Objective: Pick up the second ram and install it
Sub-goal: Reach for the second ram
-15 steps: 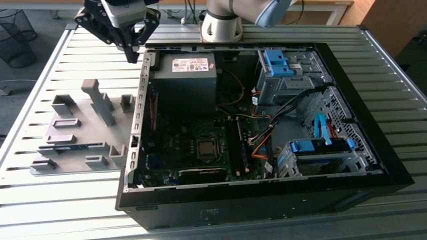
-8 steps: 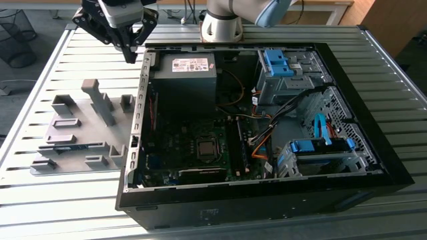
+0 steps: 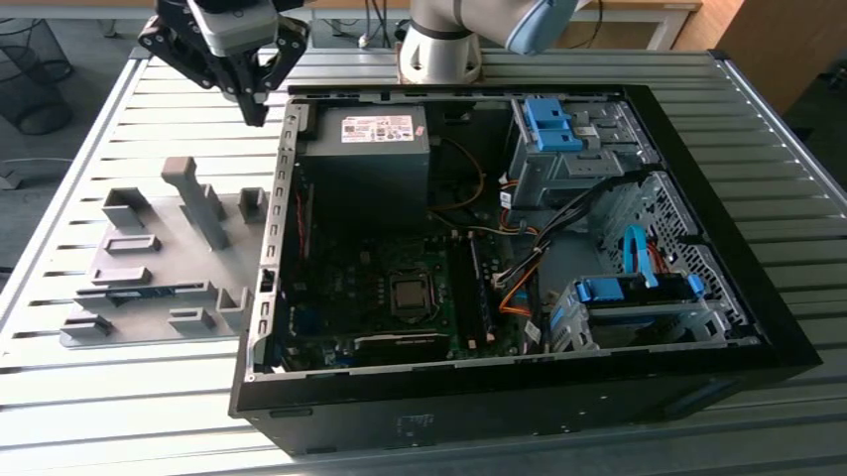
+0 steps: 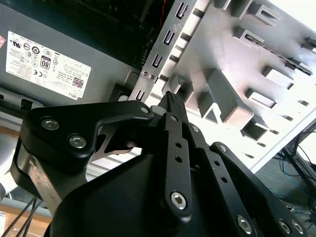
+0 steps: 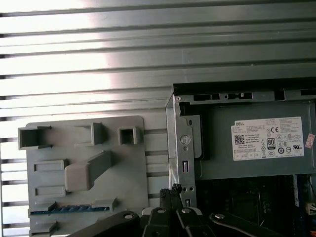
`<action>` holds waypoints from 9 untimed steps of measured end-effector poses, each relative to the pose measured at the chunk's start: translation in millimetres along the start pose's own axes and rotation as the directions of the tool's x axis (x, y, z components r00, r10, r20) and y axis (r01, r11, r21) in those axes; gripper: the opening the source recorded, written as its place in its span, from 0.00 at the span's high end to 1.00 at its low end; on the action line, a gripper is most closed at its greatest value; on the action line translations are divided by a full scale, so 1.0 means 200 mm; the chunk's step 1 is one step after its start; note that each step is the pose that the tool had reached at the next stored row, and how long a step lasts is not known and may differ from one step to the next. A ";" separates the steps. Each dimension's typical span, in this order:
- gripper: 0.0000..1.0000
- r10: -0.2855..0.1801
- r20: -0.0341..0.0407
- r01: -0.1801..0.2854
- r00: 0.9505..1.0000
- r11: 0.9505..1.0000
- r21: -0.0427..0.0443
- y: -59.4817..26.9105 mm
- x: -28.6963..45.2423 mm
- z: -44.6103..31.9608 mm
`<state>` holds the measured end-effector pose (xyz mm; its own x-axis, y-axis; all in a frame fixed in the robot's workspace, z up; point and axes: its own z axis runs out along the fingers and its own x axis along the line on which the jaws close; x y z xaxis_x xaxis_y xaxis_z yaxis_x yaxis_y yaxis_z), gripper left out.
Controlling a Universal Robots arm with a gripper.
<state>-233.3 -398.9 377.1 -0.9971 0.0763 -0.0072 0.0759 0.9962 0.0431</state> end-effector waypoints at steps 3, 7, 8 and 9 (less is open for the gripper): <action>0.90 0.000 0.000 0.000 1.000 1.000 0.000 -0.001 0.007 0.001; 0.90 0.000 0.000 0.000 1.000 1.000 0.000 -0.001 0.017 0.002; 0.90 0.000 0.000 0.000 1.000 1.000 0.000 -0.002 0.019 0.002; 0.90 0.000 0.000 0.000 1.000 1.000 0.000 -0.002 0.021 0.002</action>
<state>-237.5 -398.9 376.7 -0.9971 0.0762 -0.0068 0.0758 0.9962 0.0430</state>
